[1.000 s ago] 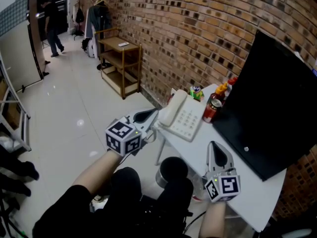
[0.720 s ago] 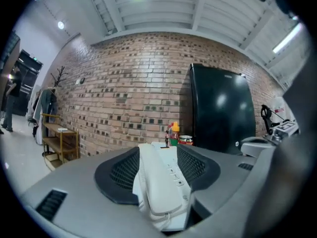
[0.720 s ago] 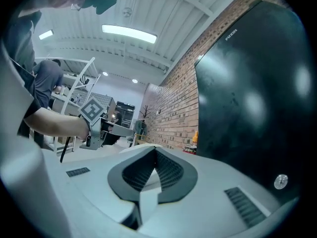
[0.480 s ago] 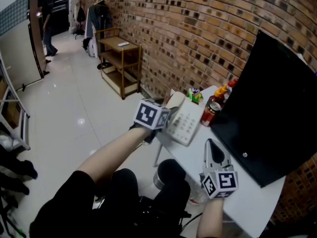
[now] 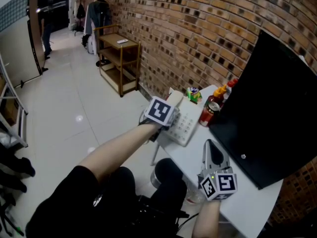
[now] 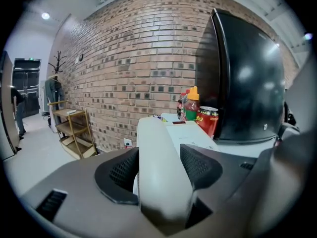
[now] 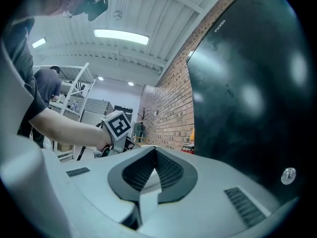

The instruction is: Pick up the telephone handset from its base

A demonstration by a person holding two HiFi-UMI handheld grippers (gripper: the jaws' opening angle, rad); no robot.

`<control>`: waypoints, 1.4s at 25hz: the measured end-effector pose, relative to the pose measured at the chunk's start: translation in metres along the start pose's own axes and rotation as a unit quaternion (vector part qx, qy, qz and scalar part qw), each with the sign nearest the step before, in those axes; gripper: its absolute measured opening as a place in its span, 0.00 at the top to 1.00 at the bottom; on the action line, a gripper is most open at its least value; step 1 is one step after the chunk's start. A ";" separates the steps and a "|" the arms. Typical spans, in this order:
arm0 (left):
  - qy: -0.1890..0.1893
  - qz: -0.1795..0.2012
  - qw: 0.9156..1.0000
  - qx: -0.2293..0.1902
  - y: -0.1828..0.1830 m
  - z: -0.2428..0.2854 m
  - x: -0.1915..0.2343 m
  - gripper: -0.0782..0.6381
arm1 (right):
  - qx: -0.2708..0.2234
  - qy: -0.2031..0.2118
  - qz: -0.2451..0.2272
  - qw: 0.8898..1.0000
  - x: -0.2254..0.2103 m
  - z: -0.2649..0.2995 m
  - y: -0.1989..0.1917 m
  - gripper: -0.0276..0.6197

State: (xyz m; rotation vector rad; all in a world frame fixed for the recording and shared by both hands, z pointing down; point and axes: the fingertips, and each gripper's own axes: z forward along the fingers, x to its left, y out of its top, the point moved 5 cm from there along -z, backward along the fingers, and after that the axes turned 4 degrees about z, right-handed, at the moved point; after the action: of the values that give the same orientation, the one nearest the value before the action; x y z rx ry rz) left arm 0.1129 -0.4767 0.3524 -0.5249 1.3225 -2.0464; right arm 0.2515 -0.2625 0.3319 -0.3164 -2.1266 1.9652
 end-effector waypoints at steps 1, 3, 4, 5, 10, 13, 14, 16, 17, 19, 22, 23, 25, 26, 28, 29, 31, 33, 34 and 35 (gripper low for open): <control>0.001 -0.008 1.000 -0.001 0.000 0.000 0.000 0.54 | 0.000 -0.001 0.000 1.000 -0.001 0.000 0.000 0.94; 0.001 -0.030 1.000 -0.007 0.000 -0.002 0.001 0.55 | 0.000 -0.003 0.000 1.000 -0.001 0.000 0.000 0.94; -0.001 -0.040 0.999 -0.011 -0.001 -0.004 0.001 0.56 | -0.001 -0.004 -0.001 1.000 -0.001 -0.001 0.000 0.94; -0.002 -0.048 0.999 -0.016 -0.002 -0.007 0.001 0.56 | -0.002 -0.004 -0.002 1.000 0.000 -0.002 0.001 0.94; 0.000 -0.055 0.996 -0.069 0.008 -0.032 0.007 0.57 | -0.001 -0.008 -0.011 1.000 0.002 -0.003 0.002 0.94; -0.015 -0.050 0.993 -0.106 0.018 -0.049 0.006 0.57 | 0.002 -0.012 -0.021 1.000 0.004 0.000 0.003 0.94; -0.021 -0.047 0.992 -0.114 0.020 -0.054 0.005 0.57 | 0.004 -0.016 -0.024 1.000 0.005 0.000 0.004 0.94; -0.035 -0.044 0.990 -0.131 0.023 -0.065 0.004 0.57 | 0.008 -0.022 -0.030 0.999 0.007 0.000 0.004 0.94; -0.044 -0.045 0.988 -0.141 0.024 -0.071 0.003 0.57 | 0.009 -0.022 -0.035 0.999 0.008 0.000 0.004 0.94; -0.072 -0.052 0.982 -0.165 0.024 -0.082 0.003 0.57 | 0.010 -0.023 -0.040 0.999 0.010 -0.002 0.005 0.94; -0.127 -0.072 0.966 -0.211 0.020 -0.100 0.005 0.57 | 0.006 -0.021 -0.041 0.999 0.010 -0.006 0.007 0.94; -0.146 -0.078 0.960 -0.226 0.019 -0.106 0.005 0.57 | 0.004 -0.021 -0.041 0.999 0.010 -0.007 0.009 0.94; -0.182 -0.085 0.946 -0.255 0.018 -0.120 0.006 0.57 | 0.001 -0.021 -0.036 0.999 0.012 -0.010 0.012 0.94; -0.199 -0.085 0.938 -0.270 0.017 -0.127 0.006 0.57 | 0.000 -0.019 -0.033 0.999 0.014 -0.012 0.012 0.94; -0.230 -0.074 0.923 -0.299 0.019 -0.146 0.006 0.57 | -0.003 -0.014 -0.027 1.000 0.017 -0.016 0.013 0.94; -0.246 -0.066 0.915 -0.313 0.019 -0.155 0.006 0.57 | -0.004 -0.010 -0.025 1.000 0.018 -0.018 0.013 0.94; -0.279 -0.056 0.896 -0.341 0.017 -0.173 0.005 0.57 | -0.007 -0.003 -0.016 1.000 0.019 -0.024 0.014 0.94; -0.303 -0.058 0.878 -0.367 0.013 -0.192 0.007 0.57 | -0.010 0.002 -0.007 1.000 0.019 -0.032 0.015 0.94; -0.314 -0.063 0.869 -0.378 0.010 -0.201 0.009 0.57 | -0.010 0.003 -0.006 1.000 0.018 -0.036 0.015 0.94; -0.324 -0.069 0.860 -0.387 0.007 -0.208 0.011 0.57 | -0.009 0.002 -0.006 1.000 0.017 -0.039 0.015 0.94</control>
State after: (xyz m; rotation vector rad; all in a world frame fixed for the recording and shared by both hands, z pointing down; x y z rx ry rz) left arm -0.0248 -0.3501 0.2600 -1.5397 1.6323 -1.1436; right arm 0.2473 -0.2186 0.3207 -0.3096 -2.1413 1.9384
